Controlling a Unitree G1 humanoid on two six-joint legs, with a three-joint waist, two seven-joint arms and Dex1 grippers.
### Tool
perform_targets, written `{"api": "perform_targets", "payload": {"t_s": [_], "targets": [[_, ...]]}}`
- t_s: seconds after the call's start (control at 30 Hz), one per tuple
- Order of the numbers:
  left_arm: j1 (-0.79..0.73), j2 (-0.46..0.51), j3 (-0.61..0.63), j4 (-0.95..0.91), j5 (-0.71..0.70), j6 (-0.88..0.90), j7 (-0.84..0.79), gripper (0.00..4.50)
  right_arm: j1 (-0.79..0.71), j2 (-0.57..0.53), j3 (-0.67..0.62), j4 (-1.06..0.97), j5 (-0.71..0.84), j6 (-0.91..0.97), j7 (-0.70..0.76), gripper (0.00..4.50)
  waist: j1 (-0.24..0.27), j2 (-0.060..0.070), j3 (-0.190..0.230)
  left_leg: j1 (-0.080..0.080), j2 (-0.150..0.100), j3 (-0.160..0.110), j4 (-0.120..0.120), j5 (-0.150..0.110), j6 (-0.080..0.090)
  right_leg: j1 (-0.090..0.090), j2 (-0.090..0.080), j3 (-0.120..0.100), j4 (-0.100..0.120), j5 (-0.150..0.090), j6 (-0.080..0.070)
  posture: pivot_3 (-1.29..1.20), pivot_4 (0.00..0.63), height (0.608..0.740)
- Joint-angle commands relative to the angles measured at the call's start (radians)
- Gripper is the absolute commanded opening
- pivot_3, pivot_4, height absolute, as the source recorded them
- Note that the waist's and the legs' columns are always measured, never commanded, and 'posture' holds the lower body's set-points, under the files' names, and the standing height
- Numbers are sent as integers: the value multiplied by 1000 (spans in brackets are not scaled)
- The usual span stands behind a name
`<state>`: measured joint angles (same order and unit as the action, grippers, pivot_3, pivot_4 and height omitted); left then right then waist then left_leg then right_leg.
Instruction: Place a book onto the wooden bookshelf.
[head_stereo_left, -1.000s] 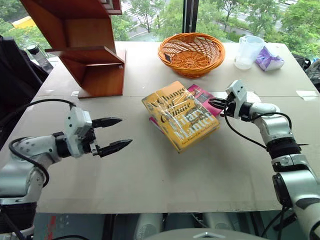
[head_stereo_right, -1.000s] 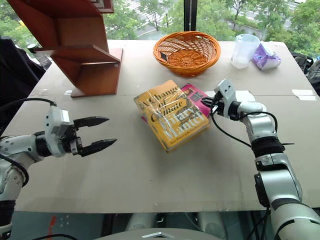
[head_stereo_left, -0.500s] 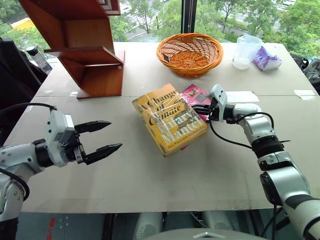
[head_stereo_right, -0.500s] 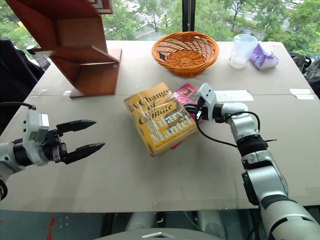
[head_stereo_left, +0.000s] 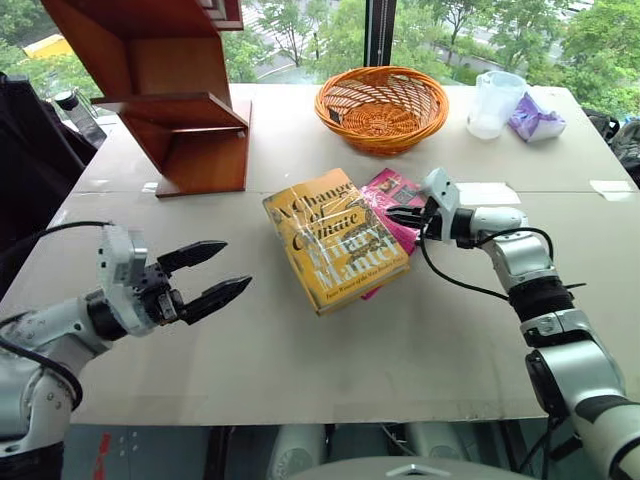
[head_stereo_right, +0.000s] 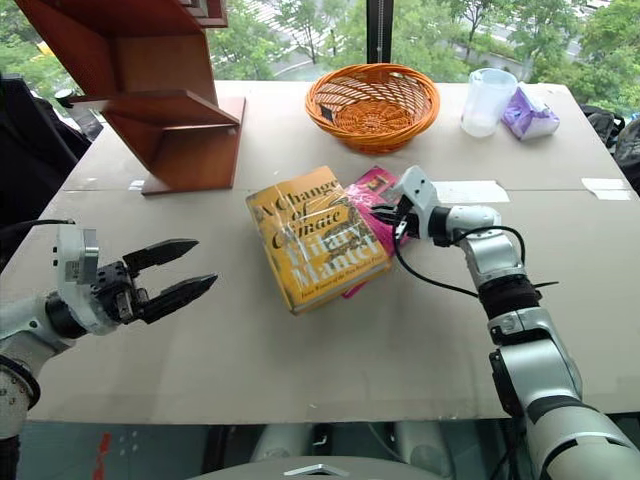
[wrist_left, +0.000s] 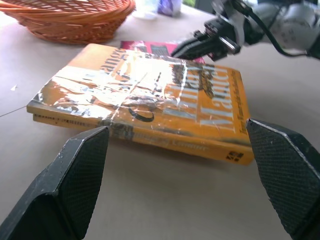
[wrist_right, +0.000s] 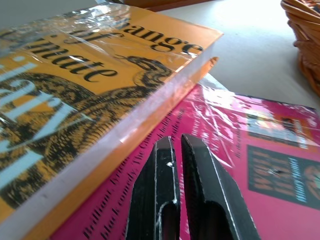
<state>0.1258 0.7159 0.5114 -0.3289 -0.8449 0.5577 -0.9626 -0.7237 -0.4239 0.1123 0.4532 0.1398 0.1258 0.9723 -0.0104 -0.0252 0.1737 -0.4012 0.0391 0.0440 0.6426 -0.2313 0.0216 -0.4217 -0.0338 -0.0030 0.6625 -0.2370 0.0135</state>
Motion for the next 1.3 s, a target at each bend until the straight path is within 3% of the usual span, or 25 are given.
{"api": "perform_targets", "payload": {"t_s": [0.03,0.1,0.27,0.3,0.37,0.53,0.77,0.9,1.03,1.13,1.23,1.3], "targets": [[-5,-51,-1,13,-209,235,190,4500,110,-121,-85,-274,92,50,72,316,4,0,0,-1,0,-1,0,0,0,0,-1,0,-1,0,0,0,150,739],[10,-48,-57,-17,-209,292,212,4500,197,-175,-114,-436,158,99,104,893,1,0,0,-1,0,-3,1,0,0,1,-2,-1,-1,0,1,0,150,739],[-107,-183,-81,135,-512,484,424,4500,410,-306,-185,-848,328,284,113,3174,-2,0,0,0,1,-7,2,0,0,2,-1,-3,0,0,1,0,150,739],[-129,-196,-101,168,-515,517,459,4500,434,-319,-201,-908,367,321,98,3740,-5,-1,0,1,1,-8,2,0,0,4,-1,-3,1,-1,2,0,150,739],[-158,-204,-141,202,-504,557,474,4500,468,-330,-228,-997,430,383,59,4423,-8,-1,0,3,2,-10,5,0,0,6,2,-5,2,-2,3,0,150,739],[-365,-312,-131,497,-617,640,710,4500,580,-376,-310,-1154,564,507,-7,4423,23,-2,-1,4,0,-16,8,0,0,11,4,-11,2,-1,-1,0,150,739],[-468,-350,-144,671,-758,794,855,4500,688,-401,-374,-1176,596,498,-24,4423,28,-2,-4,2,-2,-15,10,0,0,13,1,-11,0,0,2,0,150,739],[-490,-344,-139,693,-838,832,888,3242,718,-402,-386,-1165,590,469,-16,4500,26,-2,-4,2,-3,-15,10,0,0,13,1,-11,0,0,2,0,150,739],[-475,-327,-154,677,-861,853,900,1362,714,-400,-380,-1148,583,446,-13,4500,24,-2,-4,2,-2,-15,10,0,0,13,1,-11,0,0,1,0,150,739],[-464,-318,-146,640,-887,839,899,189,699,-401,-369,-1133,582,435,-9,4500,24,-2,-4,2,-2,-15,10,0,0,13,1,-11,0,-1,1,0,150,739],[-450,-305,-105,482,-842,759,823,49,669,-400,-360,-1114,590,431,-8,4500,22,-3,-3,2,-2,-15,10,0,0,12,0,-11,-1,-2,-1,0,150,739],[-434,-257,-113,288,-685,644,709,38,637,-387,-369,-1096,620,439,-16,4500,22,-6,-1,0,-2,-15,10,0,0,11,-1,-10,-1,-1,-3,0,150,739]]}}
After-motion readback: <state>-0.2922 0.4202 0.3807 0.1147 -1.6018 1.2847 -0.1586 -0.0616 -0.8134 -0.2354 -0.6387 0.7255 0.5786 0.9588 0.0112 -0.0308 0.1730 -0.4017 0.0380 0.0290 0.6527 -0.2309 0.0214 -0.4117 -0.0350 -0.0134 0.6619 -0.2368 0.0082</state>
